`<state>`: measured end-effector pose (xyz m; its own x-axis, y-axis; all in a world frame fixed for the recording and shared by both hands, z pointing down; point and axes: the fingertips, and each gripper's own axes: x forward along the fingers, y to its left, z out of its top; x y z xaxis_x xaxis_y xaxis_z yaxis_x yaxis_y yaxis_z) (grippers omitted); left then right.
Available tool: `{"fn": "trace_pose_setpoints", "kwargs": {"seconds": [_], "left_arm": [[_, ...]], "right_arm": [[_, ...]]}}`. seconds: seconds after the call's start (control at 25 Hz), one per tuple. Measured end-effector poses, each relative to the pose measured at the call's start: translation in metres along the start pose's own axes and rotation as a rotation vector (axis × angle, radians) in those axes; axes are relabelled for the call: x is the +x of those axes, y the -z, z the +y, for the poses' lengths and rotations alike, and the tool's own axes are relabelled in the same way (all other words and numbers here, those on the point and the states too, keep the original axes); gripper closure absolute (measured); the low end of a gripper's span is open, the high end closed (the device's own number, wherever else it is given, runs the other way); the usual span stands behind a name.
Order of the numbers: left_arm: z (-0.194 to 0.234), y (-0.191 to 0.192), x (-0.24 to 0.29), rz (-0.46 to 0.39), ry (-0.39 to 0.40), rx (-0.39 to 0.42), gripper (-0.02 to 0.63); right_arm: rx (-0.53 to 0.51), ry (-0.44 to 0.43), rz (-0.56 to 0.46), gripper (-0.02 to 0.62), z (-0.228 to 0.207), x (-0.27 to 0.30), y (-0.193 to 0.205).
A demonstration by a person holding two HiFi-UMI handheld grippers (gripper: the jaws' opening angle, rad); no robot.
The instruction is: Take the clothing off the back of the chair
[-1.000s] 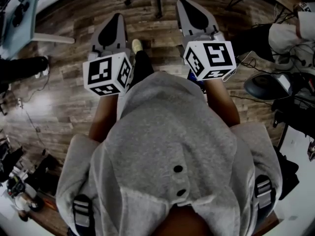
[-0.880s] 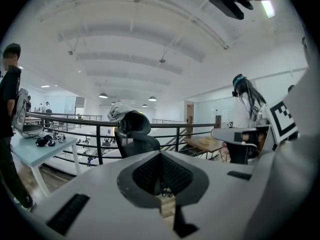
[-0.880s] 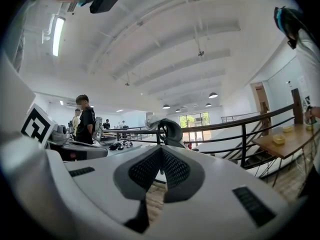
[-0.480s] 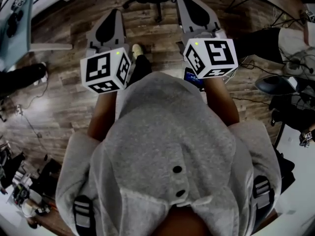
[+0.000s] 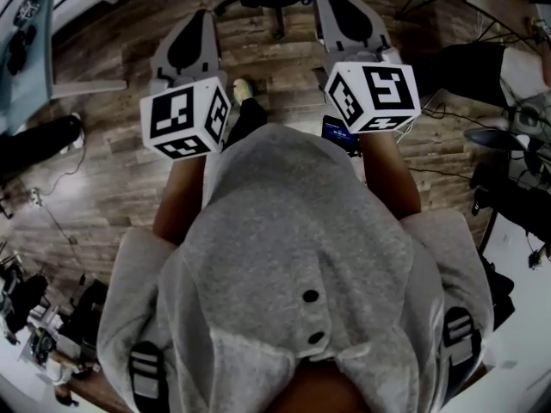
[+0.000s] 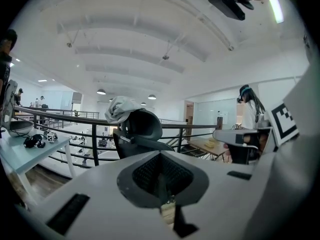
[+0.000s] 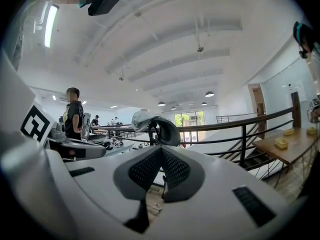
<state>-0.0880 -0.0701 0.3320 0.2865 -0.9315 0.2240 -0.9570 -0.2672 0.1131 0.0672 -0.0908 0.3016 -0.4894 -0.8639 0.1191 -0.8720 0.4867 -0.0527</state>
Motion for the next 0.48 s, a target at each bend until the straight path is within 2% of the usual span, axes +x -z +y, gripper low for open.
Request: {"fn": "trace_pose_setpoints", "kwargs": {"seconds": [0.48], "left_arm": [[0.020, -0.004, -0.006, 0.010, -0.016, -0.012, 0.604]], "right_arm": [[-0.019, -0.037, 0.009, 0.584, 0.022, 0.012, -0.012]]}}
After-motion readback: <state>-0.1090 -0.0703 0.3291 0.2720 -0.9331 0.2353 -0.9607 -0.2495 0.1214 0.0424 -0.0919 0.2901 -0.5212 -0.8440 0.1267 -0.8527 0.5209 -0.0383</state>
